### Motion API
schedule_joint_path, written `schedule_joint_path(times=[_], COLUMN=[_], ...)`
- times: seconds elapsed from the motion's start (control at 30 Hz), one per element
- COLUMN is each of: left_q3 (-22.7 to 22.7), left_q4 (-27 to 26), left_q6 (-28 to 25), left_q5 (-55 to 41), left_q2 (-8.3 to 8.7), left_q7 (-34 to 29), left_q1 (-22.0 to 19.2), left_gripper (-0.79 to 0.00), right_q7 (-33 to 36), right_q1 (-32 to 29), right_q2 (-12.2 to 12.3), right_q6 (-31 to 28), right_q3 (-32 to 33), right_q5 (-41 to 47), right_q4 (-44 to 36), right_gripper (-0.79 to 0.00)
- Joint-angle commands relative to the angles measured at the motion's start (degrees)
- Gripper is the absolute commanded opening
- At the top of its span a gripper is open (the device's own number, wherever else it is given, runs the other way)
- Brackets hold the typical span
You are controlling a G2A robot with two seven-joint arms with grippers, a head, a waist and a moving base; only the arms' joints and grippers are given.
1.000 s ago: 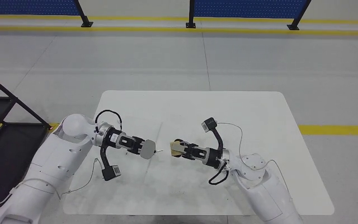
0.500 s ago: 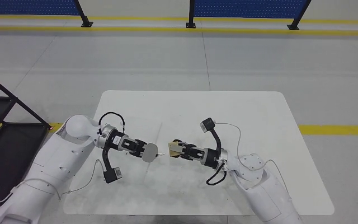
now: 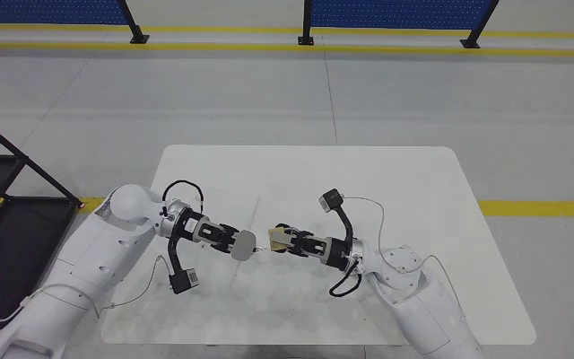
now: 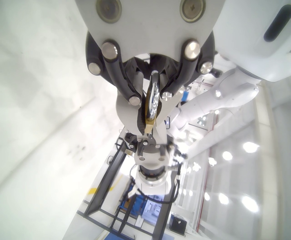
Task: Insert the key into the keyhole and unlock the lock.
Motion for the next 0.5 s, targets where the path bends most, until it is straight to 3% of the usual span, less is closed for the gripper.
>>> schedule_joint_path(times=[0.0,0.47], left_q3=[0.3,0.82], left_q4=[0.2,0.64], left_q6=[0.02,1.44], left_q5=[-0.11,1.0], left_q2=[-0.05,0.12], left_q7=[-0.01,-1.44], left_q1=[-0.16,-0.6], left_gripper=[-0.785,-0.785], right_q7=[0.04,-0.13], right_q1=[0.1,0.72], right_q2=[0.02,0.2], right_q6=[0.1,0.75], right_q3=[-0.18,-0.77], right_q5=[0.01,0.74], right_q4=[0.13,0.7], right_gripper=[-0.785,-0.785])
